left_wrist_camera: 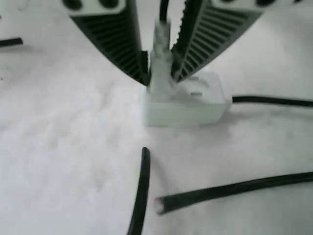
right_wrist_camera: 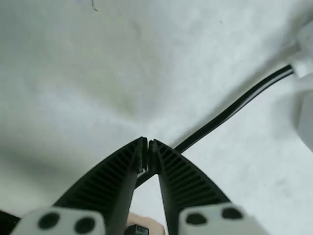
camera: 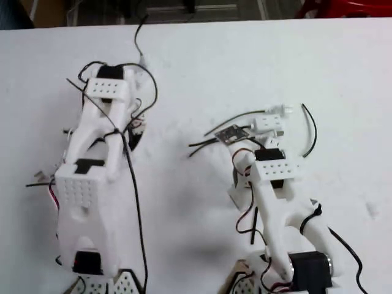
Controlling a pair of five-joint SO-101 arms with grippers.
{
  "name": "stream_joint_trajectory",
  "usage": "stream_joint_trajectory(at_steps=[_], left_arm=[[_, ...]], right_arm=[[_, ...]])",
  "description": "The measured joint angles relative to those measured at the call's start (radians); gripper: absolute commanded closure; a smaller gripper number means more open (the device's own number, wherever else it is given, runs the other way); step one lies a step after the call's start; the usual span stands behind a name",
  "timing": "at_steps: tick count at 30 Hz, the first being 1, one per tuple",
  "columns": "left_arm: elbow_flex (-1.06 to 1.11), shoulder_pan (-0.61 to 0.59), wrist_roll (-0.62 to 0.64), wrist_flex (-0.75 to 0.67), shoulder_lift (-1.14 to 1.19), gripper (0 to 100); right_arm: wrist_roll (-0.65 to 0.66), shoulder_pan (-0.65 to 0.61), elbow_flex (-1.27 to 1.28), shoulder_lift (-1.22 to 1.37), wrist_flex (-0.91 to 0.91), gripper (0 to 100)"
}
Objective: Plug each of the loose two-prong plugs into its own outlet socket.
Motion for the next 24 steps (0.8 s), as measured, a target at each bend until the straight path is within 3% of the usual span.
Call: stream_joint_trajectory(at_steps=[3, 7, 10, 17, 24], left_arm=[[-0.066, -0.026, -0.046, 0.020, 0.025, 63], [-0.074, -0.043, -0.127, 0.021, 0.011, 65], [-0.075, -0.060, -0.279, 0.021, -0.031, 70], [-0.075, -0.112, -0.723, -0.023, -0.129, 72], [-0.075, -0.147, -1.341, -0.014, -0.140, 72]], right_arm=[[0.000, 0.002, 0.000, 0.000, -0.005, 98.0], [0.000, 0.000, 0.018, 0.000, -0.034, 98.0], [0.000, 0.003, 0.018, 0.000, -0.046, 98.0], [0.002, 0.003, 0.018, 0.000, -0.048, 98.0], [0.002, 0.002, 0.018, 0.000, -0.046, 98.0]])
